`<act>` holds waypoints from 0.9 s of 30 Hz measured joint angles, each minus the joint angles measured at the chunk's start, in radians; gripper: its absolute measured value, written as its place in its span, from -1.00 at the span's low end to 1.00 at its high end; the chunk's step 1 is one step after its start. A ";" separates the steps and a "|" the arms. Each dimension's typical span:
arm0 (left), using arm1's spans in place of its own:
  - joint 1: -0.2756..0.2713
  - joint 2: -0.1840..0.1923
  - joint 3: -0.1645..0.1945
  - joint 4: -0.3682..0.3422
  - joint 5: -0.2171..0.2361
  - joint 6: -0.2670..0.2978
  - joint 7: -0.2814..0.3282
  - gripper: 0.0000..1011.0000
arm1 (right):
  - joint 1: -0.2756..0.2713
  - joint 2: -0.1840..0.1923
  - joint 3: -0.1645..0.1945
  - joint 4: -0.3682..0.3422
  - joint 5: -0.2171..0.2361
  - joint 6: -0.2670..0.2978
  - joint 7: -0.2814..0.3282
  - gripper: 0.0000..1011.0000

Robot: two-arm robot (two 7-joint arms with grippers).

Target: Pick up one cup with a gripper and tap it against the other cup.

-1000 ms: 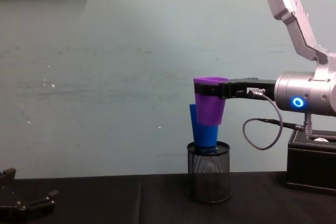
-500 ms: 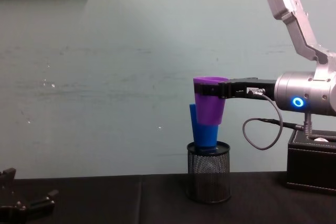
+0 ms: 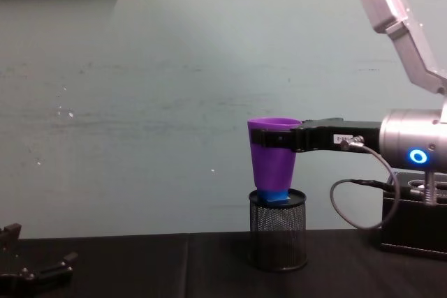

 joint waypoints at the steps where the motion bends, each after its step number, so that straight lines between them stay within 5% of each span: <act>1: 0.000 0.000 0.000 0.000 0.000 0.000 0.000 0.99 | -0.013 0.007 0.001 -0.021 0.006 0.005 0.000 0.45; 12: 0.000 0.000 0.000 0.000 0.000 0.000 0.000 0.99 | -0.149 0.099 -0.004 -0.211 0.032 0.031 -0.019 0.45; 27: 0.000 0.000 0.000 0.000 0.000 0.000 0.000 0.99 | -0.308 0.157 0.002 -0.296 0.037 -0.034 -0.082 0.45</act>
